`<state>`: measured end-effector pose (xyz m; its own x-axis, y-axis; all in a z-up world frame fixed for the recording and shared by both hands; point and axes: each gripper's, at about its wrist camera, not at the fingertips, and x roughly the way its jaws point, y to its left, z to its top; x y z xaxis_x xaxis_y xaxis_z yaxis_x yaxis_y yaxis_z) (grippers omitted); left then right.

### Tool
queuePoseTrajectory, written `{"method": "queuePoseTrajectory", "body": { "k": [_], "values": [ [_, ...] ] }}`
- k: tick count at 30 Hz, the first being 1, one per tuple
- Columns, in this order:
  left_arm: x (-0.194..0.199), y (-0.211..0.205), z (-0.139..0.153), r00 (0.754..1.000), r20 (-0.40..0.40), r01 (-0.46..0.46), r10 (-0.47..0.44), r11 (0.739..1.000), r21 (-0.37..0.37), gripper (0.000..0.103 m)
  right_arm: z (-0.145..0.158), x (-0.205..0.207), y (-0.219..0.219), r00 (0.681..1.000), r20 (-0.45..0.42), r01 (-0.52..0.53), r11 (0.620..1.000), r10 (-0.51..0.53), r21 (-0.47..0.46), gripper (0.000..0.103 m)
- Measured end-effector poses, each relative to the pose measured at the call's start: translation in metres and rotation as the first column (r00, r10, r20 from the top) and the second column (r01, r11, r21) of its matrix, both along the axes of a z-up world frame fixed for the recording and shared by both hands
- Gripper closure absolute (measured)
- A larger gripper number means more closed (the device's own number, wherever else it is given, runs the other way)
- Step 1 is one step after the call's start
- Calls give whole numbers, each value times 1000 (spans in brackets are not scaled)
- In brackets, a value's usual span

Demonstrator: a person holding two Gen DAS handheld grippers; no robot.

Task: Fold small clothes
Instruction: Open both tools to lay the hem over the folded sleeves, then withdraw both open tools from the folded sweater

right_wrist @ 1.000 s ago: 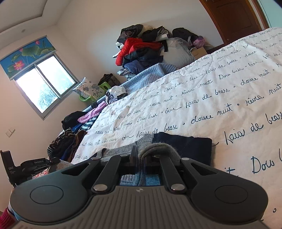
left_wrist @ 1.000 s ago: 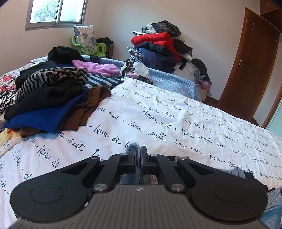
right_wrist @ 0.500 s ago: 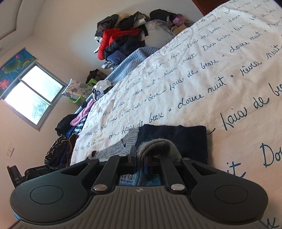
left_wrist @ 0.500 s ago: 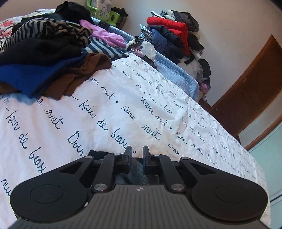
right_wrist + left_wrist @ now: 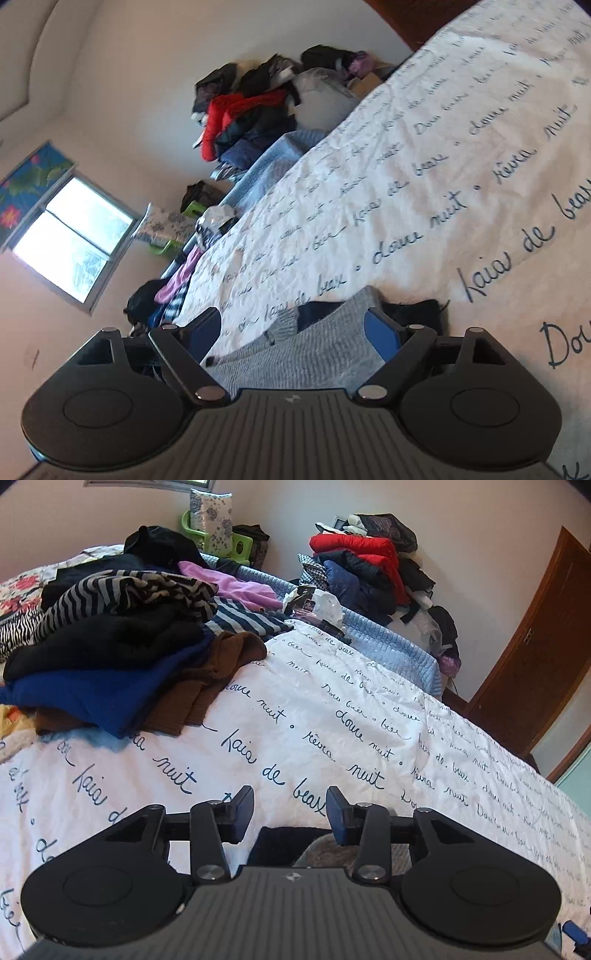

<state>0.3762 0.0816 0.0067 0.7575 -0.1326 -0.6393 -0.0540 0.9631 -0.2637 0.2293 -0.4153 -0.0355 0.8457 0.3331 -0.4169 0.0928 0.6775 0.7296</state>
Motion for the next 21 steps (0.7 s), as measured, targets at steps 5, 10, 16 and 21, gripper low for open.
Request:
{"method": "queuePoseTrajectory", "body": {
  "k": [5,10,16,21],
  "values": [
    [-10,-10,1,991,-15,131,-130,989,62,53,3,17,44,974,-68,-222,966,215,-129,17],
    [-29,-29,-14,979,-61,203,-196,965,167,46,-1,21,64,981,-171,-137,947,90,-291,17],
    [-61,-39,-27,977,-56,211,-204,946,245,32,18,-19,107,966,-90,-257,891,240,-375,10],
    [-83,-40,-33,977,-56,215,-208,926,309,30,7,-37,125,943,-146,-333,867,300,-371,10]
  ]
}}
